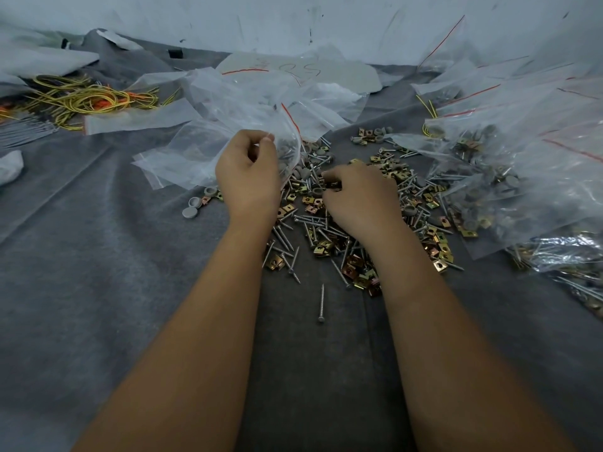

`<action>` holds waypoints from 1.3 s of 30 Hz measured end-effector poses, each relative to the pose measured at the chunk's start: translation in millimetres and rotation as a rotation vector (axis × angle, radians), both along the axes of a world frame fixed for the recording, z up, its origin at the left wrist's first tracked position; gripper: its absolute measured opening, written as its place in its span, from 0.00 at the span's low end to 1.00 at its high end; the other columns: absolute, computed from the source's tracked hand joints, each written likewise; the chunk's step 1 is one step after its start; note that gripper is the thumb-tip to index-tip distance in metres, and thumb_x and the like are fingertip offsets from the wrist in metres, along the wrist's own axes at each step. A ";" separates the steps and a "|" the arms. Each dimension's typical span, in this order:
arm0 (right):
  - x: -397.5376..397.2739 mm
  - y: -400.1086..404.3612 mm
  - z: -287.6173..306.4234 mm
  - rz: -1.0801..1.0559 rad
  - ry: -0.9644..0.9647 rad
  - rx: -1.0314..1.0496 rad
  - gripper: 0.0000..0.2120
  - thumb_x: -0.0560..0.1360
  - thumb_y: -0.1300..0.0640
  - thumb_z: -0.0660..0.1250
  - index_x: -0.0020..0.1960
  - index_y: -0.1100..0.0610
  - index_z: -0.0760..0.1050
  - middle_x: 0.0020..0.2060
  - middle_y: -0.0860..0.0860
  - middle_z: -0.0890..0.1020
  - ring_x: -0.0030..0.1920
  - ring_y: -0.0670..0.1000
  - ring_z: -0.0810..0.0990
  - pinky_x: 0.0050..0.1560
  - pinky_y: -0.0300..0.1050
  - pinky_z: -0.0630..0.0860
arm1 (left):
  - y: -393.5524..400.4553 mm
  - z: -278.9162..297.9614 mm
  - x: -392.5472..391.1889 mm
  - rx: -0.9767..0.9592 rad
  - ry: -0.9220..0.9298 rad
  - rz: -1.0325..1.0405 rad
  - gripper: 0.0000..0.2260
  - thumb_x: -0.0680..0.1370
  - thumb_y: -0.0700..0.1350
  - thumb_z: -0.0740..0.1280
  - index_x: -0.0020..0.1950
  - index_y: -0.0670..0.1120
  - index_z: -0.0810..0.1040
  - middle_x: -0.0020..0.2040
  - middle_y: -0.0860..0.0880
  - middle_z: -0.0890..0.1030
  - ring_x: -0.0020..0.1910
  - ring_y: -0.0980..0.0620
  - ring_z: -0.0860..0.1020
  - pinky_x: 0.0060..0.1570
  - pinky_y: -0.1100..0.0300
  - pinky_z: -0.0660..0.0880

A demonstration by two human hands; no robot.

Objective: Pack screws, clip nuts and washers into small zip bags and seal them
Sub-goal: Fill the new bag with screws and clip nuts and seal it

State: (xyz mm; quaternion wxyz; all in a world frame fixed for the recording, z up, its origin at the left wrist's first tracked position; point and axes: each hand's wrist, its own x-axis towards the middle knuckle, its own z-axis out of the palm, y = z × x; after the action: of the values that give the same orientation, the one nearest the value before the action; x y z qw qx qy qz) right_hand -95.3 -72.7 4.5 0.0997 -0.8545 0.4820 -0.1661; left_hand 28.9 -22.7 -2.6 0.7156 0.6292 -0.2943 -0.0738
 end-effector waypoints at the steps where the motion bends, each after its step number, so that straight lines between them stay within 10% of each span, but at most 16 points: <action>1: -0.6 0.1 1.1 -0.018 -0.027 -0.003 0.16 0.77 0.51 0.63 0.64 0.49 0.77 0.60 0.52 0.79 0.63 0.57 0.73 0.66 0.57 0.66 | 0.1 -0.3 -0.2 0.005 -0.005 -0.007 0.08 0.78 0.40 0.64 0.41 0.51 0.77 0.30 0.54 0.72 0.26 0.62 0.67 0.30 0.68 0.65; 16: -2.0 -4.1 2.3 -0.070 0.008 -0.094 0.13 0.75 0.64 0.63 0.54 0.55 0.83 0.53 0.56 0.80 0.53 0.59 0.78 0.54 0.49 0.76 | -0.4 -1.9 -0.3 0.034 -0.007 -0.025 0.06 0.78 0.40 0.64 0.44 0.47 0.80 0.31 0.55 0.74 0.24 0.63 0.67 0.28 0.70 0.64; 23: -5.6 -4.7 -3.5 -0.017 0.118 0.002 0.20 0.79 0.46 0.55 0.70 0.45 0.71 0.68 0.54 0.67 0.70 0.58 0.60 0.70 0.60 0.57 | -0.6 -1.9 0.1 0.038 -0.009 -0.021 0.06 0.77 0.40 0.64 0.44 0.46 0.80 0.31 0.55 0.74 0.25 0.63 0.68 0.28 0.71 0.65; 31: -0.5 -6.4 -1.2 -0.035 -0.009 -0.060 0.13 0.78 0.47 0.61 0.56 0.47 0.81 0.57 0.54 0.76 0.63 0.59 0.69 0.60 0.54 0.64 | -0.9 -1.4 -0.2 0.034 -0.003 -0.017 0.06 0.77 0.39 0.64 0.44 0.46 0.80 0.30 0.55 0.73 0.24 0.63 0.67 0.28 0.70 0.64; 39: 15.3 -18.5 3.1 -0.050 0.144 0.034 0.20 0.78 0.39 0.63 0.69 0.39 0.71 0.69 0.55 0.69 0.71 0.61 0.62 0.67 0.60 0.61 | -1.2 -1.3 -0.3 0.062 0.018 -0.023 0.07 0.77 0.40 0.64 0.43 0.49 0.80 0.30 0.56 0.74 0.26 0.63 0.69 0.30 0.69 0.66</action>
State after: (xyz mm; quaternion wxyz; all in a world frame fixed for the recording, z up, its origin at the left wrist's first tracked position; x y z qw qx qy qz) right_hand -80.0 -91.2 7.6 0.0750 -0.8501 0.5118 -0.0984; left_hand 28.6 -23.9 -3.9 0.6976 0.6470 -0.2923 -0.0967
